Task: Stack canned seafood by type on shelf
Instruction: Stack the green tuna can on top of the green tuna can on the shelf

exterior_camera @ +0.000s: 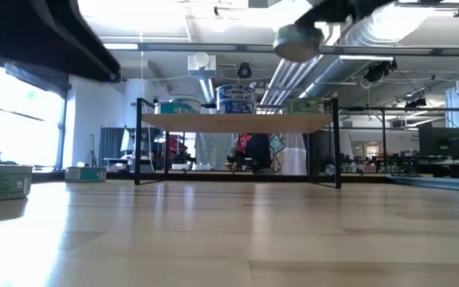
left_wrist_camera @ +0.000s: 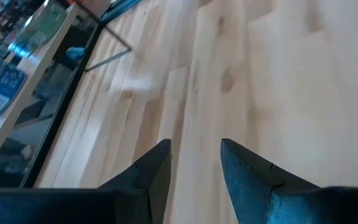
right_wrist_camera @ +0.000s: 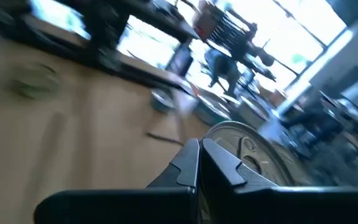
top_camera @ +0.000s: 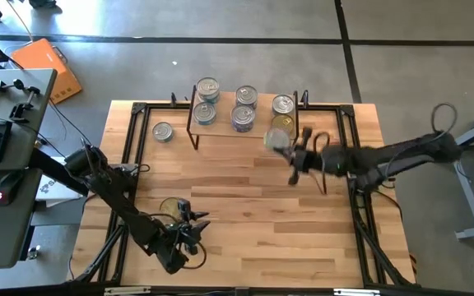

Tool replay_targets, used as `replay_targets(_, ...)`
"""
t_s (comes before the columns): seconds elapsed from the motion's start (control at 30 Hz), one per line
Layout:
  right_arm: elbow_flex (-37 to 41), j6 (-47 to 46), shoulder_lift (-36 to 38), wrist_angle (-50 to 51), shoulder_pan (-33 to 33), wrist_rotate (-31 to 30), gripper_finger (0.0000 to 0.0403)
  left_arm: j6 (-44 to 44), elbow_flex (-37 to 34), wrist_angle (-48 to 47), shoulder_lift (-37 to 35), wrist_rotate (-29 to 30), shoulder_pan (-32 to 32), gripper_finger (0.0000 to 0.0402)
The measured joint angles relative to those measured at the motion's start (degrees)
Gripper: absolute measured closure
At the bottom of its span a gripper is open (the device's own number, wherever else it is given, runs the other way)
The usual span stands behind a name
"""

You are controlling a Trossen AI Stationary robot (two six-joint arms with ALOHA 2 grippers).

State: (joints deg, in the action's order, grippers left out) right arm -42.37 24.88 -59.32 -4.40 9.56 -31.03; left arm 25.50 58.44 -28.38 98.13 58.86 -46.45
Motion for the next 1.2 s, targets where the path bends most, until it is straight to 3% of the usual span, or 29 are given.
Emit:
replay_targets(0.17, 0.0, 4.1, 1.7, 2.7, -15.5, 12.1, 0.0403, -1.1, -4.4, 4.7, 0.0, 0.6, 3.0, 0.0271)
replay_targets(0.33, 0.0, 8.7, -0.4, 2.6, -30.4, 23.4, 0.0403, -8.2, -8.3, 12.9, 0.0, 0.3, 8.2, 0.0271)
replay_targets(0.53, 0.0, 10.8, -4.5, 1.4, -43.6, 33.4, 0.0403, -18.7, -11.1, 24.3, -0.3, -7.8, 16.1, 0.0271)
replay_targets(0.77, 0.0, 12.5, -10.5, -1.9, -48.1, 38.2, 0.0403, -24.1, -11.2, 29.0, -0.3, -9.3, 19.8, 0.0271)
replay_targets(1.2, -0.1, 9.5, -9.7, -0.5, -48.1, 37.6, 0.0388, -17.9, -11.2, 33.4, -0.3, -9.3, 16.3, 0.0271)
